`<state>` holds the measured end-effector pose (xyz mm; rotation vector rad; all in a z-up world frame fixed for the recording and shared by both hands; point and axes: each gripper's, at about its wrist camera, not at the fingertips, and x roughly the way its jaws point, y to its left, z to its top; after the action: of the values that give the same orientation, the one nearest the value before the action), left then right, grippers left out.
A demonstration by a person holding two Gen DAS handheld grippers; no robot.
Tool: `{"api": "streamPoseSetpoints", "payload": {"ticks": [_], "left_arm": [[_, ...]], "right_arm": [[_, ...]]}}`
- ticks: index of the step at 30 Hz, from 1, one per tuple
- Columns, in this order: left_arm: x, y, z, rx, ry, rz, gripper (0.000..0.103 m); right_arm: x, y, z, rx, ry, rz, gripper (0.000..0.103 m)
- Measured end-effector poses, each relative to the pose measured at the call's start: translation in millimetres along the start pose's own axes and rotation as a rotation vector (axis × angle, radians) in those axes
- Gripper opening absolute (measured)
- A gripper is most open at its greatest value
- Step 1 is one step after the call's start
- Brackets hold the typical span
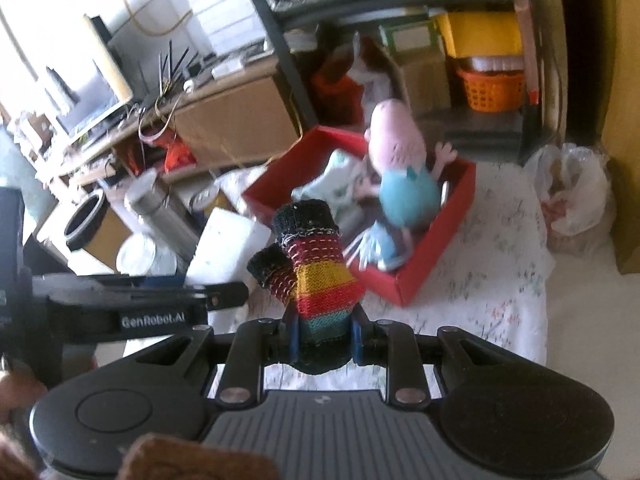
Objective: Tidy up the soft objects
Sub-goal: 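Lift the foam pad and striped sock over the red box with both grippers, then open both grippers to drop the foam pad and sock into the red box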
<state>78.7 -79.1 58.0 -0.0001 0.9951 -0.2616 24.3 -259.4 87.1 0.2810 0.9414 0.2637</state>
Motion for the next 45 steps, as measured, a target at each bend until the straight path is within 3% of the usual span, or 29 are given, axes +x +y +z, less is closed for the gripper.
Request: {"api": "streamPoseSetpoints", "payload": {"ticks": [12,22,25,26,30,31,45], "left_arm": [[19,-3,52,-0.007,-0.054,0.022,0.057],[80,0,94,-0.053,-0.049,0.026,0.059],[97,0,102,-0.059,-0.05,0.035,0.069],[101,2,103,-0.067,-0.047,0.032,0.08],[106,8,103,-0.076,-0.039,0.038,0.083],[106,10,102,-0.08,-0.034,0.043,0.083],[56,44,70,-0.093,-0.023,0.078,0.086]], "right_arm": [[13,-18,43,0.038,-0.057,-0.045,0.0],[75,-46,86,0.099,-0.055,-0.133,0.0],[94,-51,88,0.103,-0.044,-0.147,0.0],[100,-52,89,0.096,-0.04,-0.147,0.001],[109,-54,89,0.093,-0.027,-0.168,0.029],[109,-54,89,0.093,-0.026,-0.172,0.031],[77,-46,68,0.141,-0.04,-0.142,0.032]]}}
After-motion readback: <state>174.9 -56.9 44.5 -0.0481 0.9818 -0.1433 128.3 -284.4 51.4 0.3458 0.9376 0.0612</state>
